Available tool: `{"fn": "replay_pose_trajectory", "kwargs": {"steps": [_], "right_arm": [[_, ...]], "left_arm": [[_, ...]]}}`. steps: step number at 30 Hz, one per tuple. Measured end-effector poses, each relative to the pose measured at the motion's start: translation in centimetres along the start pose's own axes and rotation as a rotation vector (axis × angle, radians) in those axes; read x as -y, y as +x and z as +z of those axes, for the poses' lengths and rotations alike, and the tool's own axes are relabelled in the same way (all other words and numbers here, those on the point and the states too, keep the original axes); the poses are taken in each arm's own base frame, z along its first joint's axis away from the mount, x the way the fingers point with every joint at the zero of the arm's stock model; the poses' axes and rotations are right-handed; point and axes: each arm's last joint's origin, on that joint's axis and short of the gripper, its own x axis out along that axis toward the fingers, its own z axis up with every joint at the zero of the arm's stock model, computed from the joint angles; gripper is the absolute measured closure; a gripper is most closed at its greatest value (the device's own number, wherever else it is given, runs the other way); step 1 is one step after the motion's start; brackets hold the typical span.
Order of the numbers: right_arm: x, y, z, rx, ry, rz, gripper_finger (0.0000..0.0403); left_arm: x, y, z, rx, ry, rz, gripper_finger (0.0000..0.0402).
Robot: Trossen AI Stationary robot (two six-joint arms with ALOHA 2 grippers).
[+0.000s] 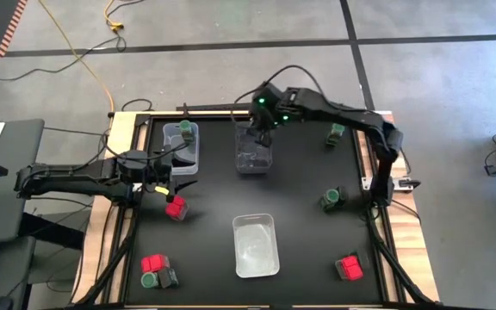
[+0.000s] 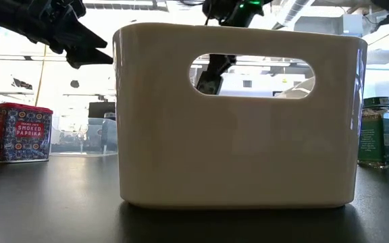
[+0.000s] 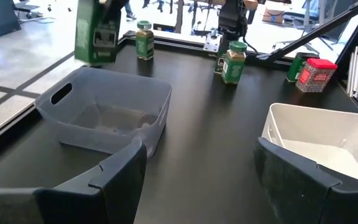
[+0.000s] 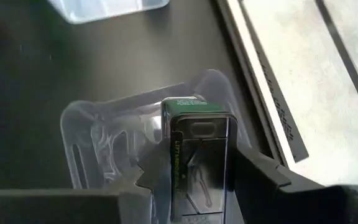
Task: Sort spices by type
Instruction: Put the top right black seasoning can into the black bin
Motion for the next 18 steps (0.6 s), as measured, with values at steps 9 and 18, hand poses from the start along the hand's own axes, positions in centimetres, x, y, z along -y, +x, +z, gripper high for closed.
{"fn": "replay_pose_trajectory", "kwargs": {"steps": [9,18], "right_arm": [[-0.2,5.0,0.1,-0.12,-0.209,0.036,0.0239],[0.5,9.5,-1.1,-0.209,-0.26,0.058,0.0239]], "left_arm": [[0.0,0.0,0.0,-0.001,-0.012,0.0,0.0119],[0.0,0.0,0.0,-0.001,-0.012,0.0,0.0119]]}}
